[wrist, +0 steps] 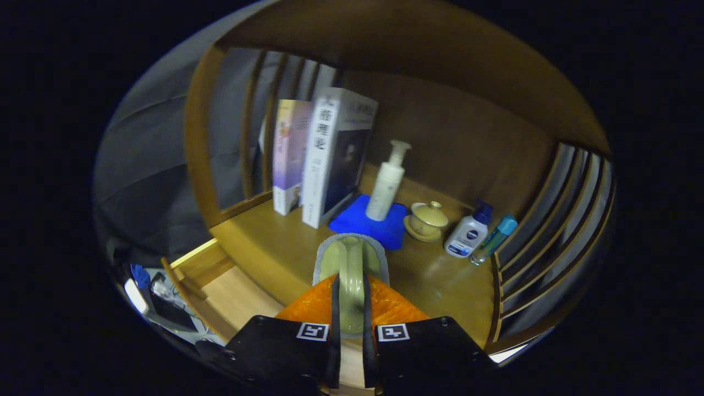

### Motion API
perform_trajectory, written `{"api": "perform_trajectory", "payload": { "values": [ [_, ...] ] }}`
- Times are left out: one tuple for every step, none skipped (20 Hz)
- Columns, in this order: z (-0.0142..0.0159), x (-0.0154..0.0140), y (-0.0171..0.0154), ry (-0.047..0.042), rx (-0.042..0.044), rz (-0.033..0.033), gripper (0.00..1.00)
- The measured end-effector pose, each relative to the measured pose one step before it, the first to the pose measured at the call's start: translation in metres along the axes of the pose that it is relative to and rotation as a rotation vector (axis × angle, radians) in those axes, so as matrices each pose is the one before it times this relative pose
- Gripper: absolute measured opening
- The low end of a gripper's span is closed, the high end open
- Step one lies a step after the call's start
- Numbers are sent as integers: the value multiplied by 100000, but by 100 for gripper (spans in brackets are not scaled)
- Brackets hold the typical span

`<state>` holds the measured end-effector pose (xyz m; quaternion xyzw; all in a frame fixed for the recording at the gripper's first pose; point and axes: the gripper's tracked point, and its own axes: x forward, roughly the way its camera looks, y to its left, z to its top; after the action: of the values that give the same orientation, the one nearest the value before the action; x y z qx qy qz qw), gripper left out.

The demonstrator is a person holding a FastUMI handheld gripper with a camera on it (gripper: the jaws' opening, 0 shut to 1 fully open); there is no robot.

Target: Pull open the drawer, take out the items inside it, and place them on the countertop above the cabinet.

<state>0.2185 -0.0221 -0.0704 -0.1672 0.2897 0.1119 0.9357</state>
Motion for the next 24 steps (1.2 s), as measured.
{"api": "perform_trajectory", "payload": {
  "values": [
    [42,834,-587,1162,4026,-1349,18],
    [-61,369,-189,1303,3216,-1091,18],
    [-211,472,-410,1919,2439,-808,18],
    [-185,743,-215,1696,3239,159,18],
    [-526,861,71,2037,4950,368,18],
    [-392,597,116,2492,5324,557,18],
    [-384,577,147,1403,4895,167,18],
    [-145,370,-284,513,3959,-742,18],
    [39,370,-398,-714,2338,-1679,18],
    [154,216,-466,-632,1533,-1628,18],
    [92,238,-298,-640,1379,-1053,19],
    [146,198,-254,-350,2167,-1115,18],
    [72,19,-102,316,2565,-396,18],
    [168,219,-51,111,2383,-64,19],
    [142,150,-43,-389,2046,-35,22],
    [291,51,-189,-1198,1418,-298,24],
    [-4,67,-108,-1075,524,-490,27],
    [232,71,-278,-1594,349,-1679,28],
    [78,-172,2,-1641,331,-573,28],
    [37,-257,2,-1529,221,-69,42],
    [155,-503,340,-2279,-145,893,56],
    [72,-353,117,-2611,-835,584,71],
    [465,-1068,-91,-3055,-1419,-606,85],
    [294,-548,-87,-4750,-2066,-1699,99]
  ]
}}
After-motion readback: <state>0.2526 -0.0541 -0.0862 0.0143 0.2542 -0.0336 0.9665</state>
